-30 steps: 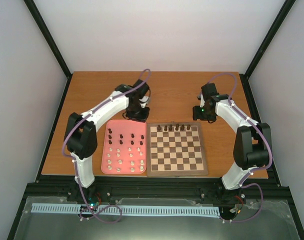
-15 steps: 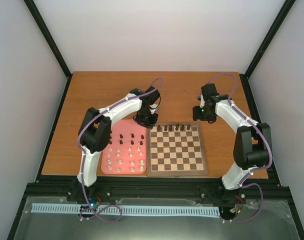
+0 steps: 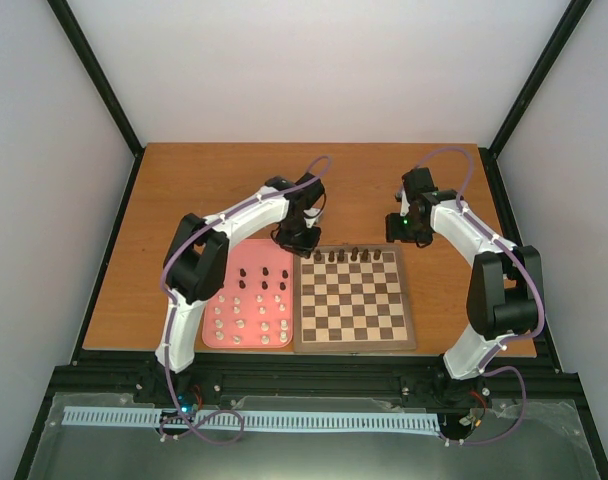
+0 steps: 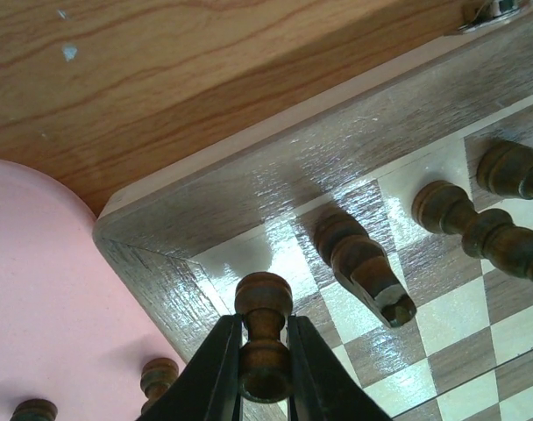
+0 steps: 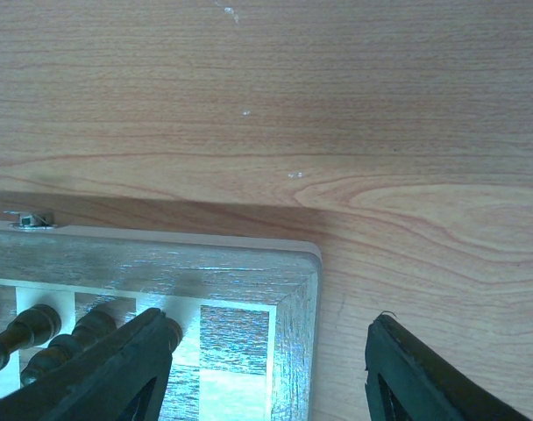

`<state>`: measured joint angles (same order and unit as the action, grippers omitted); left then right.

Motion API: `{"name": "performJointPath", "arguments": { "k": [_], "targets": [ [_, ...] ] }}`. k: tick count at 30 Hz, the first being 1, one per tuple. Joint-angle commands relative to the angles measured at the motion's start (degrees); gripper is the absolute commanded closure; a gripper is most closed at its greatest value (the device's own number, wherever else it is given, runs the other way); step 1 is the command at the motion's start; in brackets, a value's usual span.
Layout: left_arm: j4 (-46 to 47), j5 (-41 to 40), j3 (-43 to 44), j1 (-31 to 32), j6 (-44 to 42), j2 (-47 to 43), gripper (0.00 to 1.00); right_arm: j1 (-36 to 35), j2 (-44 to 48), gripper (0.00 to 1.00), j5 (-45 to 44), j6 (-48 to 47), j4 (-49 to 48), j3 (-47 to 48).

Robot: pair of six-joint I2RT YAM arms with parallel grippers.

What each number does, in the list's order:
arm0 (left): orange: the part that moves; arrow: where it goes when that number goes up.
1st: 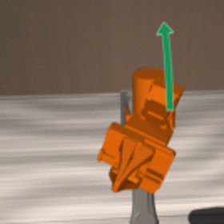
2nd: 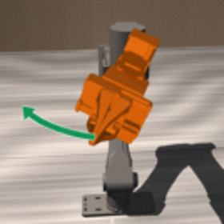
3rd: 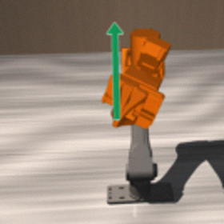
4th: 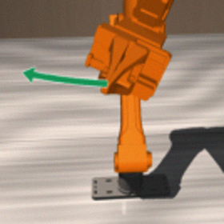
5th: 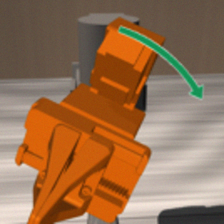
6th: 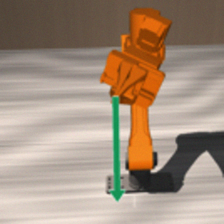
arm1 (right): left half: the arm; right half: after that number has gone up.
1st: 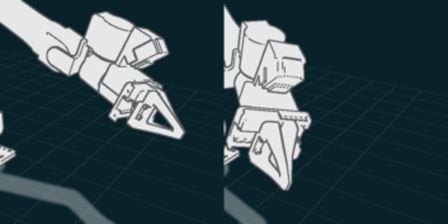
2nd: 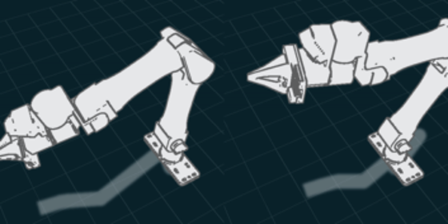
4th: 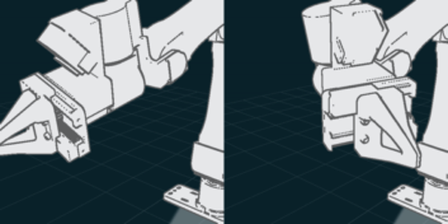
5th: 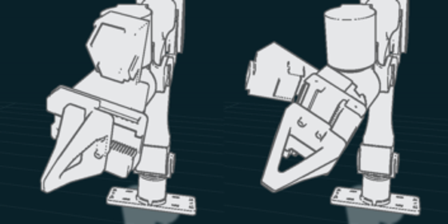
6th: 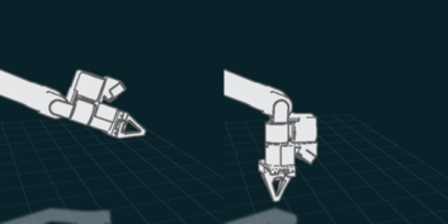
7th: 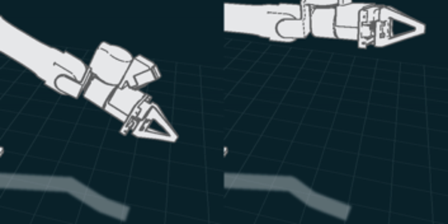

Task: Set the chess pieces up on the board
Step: Place the chess piece on the chessboard.

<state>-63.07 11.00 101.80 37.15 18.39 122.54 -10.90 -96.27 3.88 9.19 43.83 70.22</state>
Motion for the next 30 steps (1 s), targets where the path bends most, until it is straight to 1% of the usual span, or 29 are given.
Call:
{"name": "performJointPath", "arguments": {
  "k": [1,3,10,12,20,24,30],
  "targets": [
    [-1.53,1.39,2.19,0.89,-0.16,1.1,0.93,0.52,1.7,0.4,-0.33,-0.58,-0.68,-0.76],
    [-1.7,1.44,2.3,1.0,-0.28,1.52,0.91,0.52,1.7,0.4,-0.35,-0.51,-0.76,-0.78],
    [-1.82,1.29,2.0,1.09,-0.6,1.89,0.89,0.52,1.6,0.4,-0.21,-0.58,-0.77,-0.87],
    [-1.8,1.09,2.0,1.09,-0.72,1.99,0.84,0.52,1.61,0.4,-0.14,-0.5,-0.77,-0.88],
    [-1.86,0.86,2.43,1.08,-1.03,2.02,0.7,0.52,1.11,0.4,0.15,-0.58,-0.78,-0.64],
    [-2.12,0.86,3.01,1.09,-1.34,1.99,0.65,0.52,0.91,0.4,0.32,-0.58,-0.86,-0.5],
    [-3.01,0.49,4.63,1.08,-1.7,1.47,0.62,0.55,0.65,0.4,0.22,-0.58,-0.81,-0.21]
  ]
}}
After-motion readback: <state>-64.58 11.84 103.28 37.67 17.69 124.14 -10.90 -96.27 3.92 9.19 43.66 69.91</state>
